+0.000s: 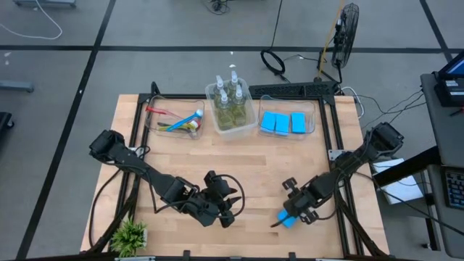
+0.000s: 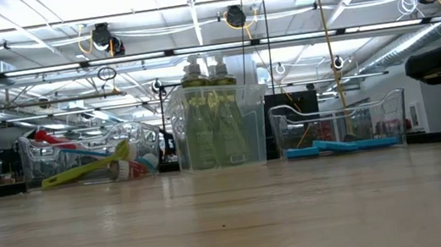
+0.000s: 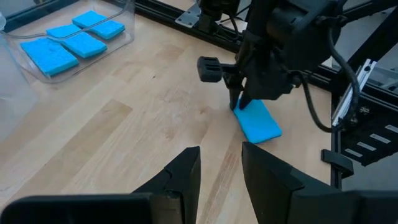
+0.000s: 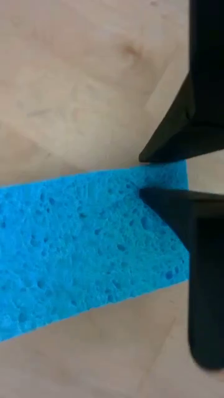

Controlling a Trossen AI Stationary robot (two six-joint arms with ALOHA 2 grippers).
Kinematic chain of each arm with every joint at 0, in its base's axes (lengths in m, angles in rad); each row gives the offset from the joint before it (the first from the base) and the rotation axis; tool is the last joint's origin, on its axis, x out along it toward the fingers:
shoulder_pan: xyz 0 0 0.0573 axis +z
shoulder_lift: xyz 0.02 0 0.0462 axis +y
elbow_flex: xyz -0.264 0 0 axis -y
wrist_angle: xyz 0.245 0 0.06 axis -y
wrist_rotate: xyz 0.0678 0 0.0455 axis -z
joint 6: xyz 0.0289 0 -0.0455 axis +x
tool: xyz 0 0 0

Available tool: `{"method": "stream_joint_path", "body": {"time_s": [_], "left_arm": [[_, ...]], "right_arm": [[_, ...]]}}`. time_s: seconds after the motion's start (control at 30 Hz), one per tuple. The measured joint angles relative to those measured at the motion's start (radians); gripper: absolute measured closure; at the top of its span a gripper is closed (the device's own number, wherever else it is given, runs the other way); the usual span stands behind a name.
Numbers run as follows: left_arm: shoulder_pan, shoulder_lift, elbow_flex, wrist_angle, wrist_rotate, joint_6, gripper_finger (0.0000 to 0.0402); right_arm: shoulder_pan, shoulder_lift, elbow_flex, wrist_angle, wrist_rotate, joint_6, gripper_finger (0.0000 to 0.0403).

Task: Pick & Place Kitchen Sink Supplies
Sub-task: Put the blue sponge into the right transparent bin

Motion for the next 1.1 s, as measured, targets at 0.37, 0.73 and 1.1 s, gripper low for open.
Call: {"method": "stream_joint_path", "body": {"time_s": [0.37,0.73,1.1], "left_arm": [[0.000,0.000,0.000,0.000,0.000,-0.001,0.0282],[0.000,0.000,0.000,0.000,0.000,-0.001,0.0282],[0.000,0.000,0.001,0.002,0.000,0.001,0.0282]], "right_arm": [[-0.036,0.001,0.000,-0.041,0.077,0.075,0.0400],[-0.037,-0.205,0.093,-0.162,0.062,0.158,0.0402],[-0.064,-0.587,0.103,0.084,-0.216,0.282,0.0403]]}}
